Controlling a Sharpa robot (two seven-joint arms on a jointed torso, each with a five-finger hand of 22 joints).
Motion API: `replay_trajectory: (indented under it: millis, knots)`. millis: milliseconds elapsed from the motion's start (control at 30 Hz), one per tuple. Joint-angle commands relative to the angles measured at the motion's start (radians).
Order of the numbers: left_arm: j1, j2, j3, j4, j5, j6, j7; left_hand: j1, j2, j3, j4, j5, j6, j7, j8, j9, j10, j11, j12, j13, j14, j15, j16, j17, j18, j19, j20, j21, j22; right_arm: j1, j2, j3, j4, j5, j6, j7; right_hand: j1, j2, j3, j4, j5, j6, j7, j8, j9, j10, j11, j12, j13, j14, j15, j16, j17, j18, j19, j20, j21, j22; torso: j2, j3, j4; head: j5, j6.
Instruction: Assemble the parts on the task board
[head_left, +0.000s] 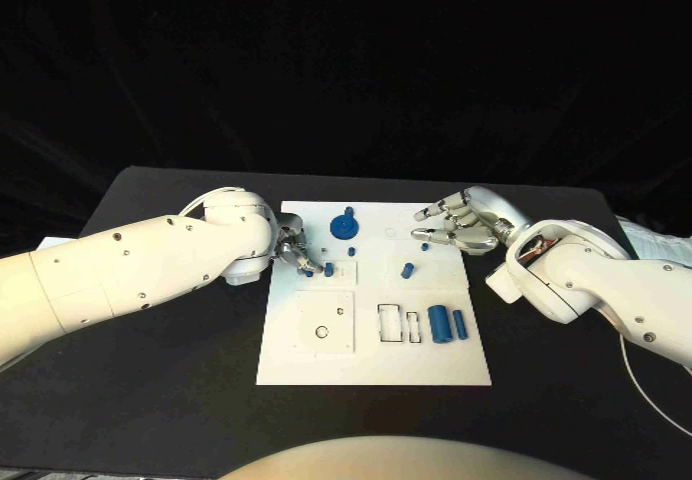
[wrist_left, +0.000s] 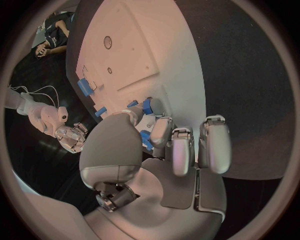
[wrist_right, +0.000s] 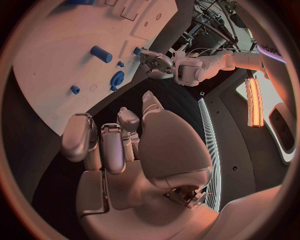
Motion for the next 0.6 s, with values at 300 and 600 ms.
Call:
replay_trajectory:
  millis: [300,600]
  knots:
    - [-0.001,0.002,-0.005,-0.007,-0.005,0.064,-0.009,-0.013,-0.002,-0.006,0.016,0.003,0.01,0.0,-0.002,0.002,0.01,-0.002,0.007,0.003,0.104,0.001,0.003,0.263,-0.019,0.059,-0.001,0.005,0.143,-0.001,0.001,0.0,0.001,-0.002,0.018,0.005,-0.006,0.002,-0.006,0.0,0.006,0.0,0.0,-0.003,0.0,-0.005,0.0,-0.004,-0.001,0.053,0.003,-0.004,0.029,0.007,-0.009,-0.001,-0.005,-0.004,0.002,0.0004,-0.0006,0.001,-0.002]
    - [0.003,0.005,-0.004,-0.012,-0.014,0.068,-0.009,-0.013,-0.001,-0.006,0.017,0.003,0.011,0.0,-0.002,0.002,0.011,-0.002,0.009,0.006,0.104,0.001,0.003,0.263,-0.019,0.06,-0.001,0.007,0.145,-0.001,0.001,0.0,0.001,-0.002,0.018,0.005,-0.007,0.003,-0.007,0.001,0.007,0.0,0.0,-0.003,0.0,-0.006,0.001,-0.004,-0.002,0.053,0.003,-0.005,0.027,0.008,-0.01,-0.001,-0.006,-0.006,0.001,-0.0001,-0.001,-0.004,-0.001]
